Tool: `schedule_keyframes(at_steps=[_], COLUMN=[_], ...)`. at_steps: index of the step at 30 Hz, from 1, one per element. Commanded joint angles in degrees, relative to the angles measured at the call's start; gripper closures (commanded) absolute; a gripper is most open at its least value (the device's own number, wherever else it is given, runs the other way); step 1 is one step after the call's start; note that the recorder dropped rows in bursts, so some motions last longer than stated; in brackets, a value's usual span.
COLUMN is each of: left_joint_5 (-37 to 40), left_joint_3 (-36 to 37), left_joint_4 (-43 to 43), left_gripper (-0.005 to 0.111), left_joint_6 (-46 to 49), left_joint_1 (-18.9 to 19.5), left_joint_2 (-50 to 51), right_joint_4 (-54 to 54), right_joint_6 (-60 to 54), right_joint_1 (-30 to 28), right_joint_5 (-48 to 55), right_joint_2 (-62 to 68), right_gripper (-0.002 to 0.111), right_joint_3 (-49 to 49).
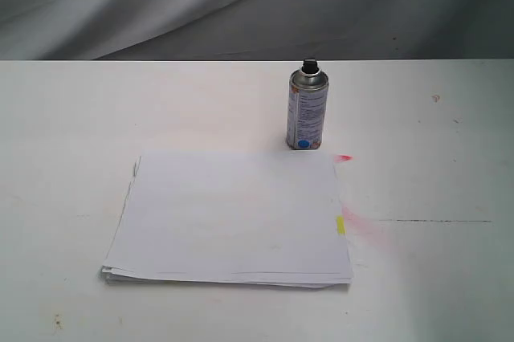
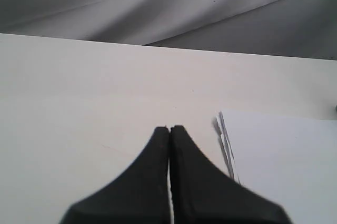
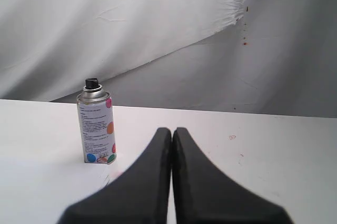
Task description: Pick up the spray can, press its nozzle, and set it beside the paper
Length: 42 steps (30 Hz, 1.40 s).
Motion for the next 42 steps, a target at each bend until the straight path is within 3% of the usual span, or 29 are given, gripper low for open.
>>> schedule_keyframes(at_steps=[1, 35, 42], left_joint_5=[-0.3, -0.3, -0.3], left_joint_3=[0.3, 0.3, 0.3], left_joint_4=[-0.4, -0.4, -0.4], left_gripper=[0.107, 0.107, 0.107], left_joint_6=[0.1, 0.1, 0.1], left_joint_1=[-0.1, -0.1, -0.1], left_joint_2=[-0.1, -0.1, -0.1], right_joint_4=[-0.3, 3.7, 3.7], right_joint_6=[0.2, 0.2, 0.2], right_joint_1=[-0.1, -0.1, -0.1], right_joint_5=[0.2, 2.1, 10.3], right_joint_2=[-0.2, -0.2, 5.3], right_gripper=[0.108, 0.108, 0.108], right_joint_3=[0.2, 0.1, -11.6])
